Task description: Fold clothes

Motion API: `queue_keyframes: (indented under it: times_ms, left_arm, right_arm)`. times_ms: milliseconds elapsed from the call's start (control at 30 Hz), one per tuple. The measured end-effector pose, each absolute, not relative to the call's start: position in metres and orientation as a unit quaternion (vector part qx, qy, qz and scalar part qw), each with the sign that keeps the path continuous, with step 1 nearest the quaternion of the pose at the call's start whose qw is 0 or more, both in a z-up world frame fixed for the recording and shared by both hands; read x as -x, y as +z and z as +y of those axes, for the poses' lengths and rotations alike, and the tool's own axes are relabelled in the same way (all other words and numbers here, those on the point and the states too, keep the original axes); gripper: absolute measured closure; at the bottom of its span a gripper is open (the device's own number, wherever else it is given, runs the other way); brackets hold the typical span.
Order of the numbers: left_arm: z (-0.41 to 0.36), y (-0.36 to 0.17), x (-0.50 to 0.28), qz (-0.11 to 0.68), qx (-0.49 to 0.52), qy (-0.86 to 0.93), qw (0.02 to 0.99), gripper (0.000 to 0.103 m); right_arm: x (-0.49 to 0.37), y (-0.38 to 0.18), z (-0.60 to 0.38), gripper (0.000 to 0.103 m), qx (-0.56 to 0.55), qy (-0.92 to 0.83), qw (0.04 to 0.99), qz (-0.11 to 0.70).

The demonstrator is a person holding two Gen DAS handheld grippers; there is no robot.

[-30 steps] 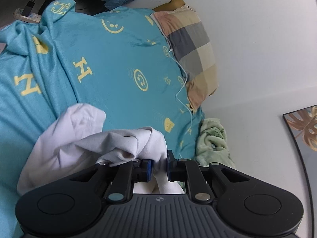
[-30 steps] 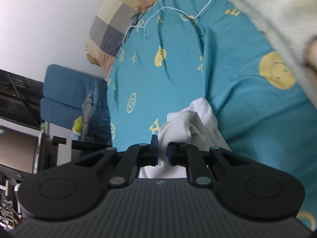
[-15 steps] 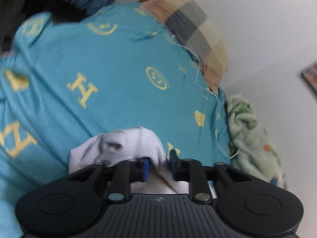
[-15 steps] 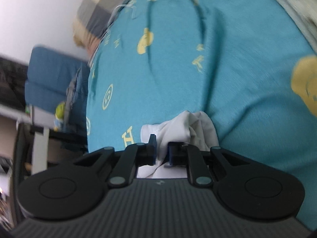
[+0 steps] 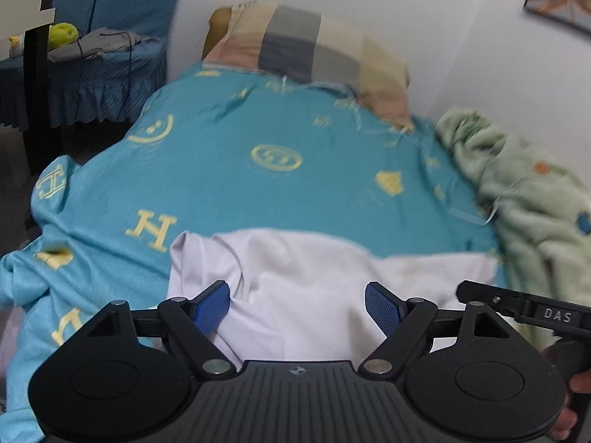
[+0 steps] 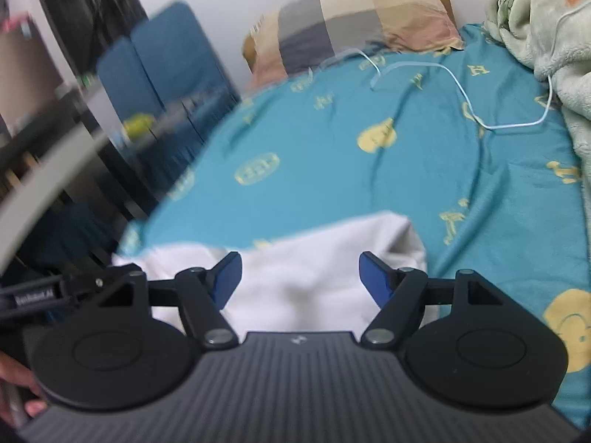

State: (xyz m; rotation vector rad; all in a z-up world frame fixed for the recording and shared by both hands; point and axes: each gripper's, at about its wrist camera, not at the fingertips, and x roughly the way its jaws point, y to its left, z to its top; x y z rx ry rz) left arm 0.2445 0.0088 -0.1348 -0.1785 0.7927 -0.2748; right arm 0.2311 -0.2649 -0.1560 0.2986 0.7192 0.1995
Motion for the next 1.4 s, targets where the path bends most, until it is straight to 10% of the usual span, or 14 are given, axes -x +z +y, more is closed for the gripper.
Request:
queue_keyframes:
  times_ms: [933,1400]
  left_arm:
    - [-0.034,-0.160,-0.210,0.377,0.001,-0.169,0.911,0.018]
    - [0.029,-0.145,-0.160,0.440,0.310,-0.157,0.828,0.018]
  right_arm:
    - [-0.205,-0.171,-0.230,0.030,-0.058,0.076,0.917,0.387]
    - [-0.156,-0.128,-0.285,0.030,-0.286,0.067,0.884,0.363]
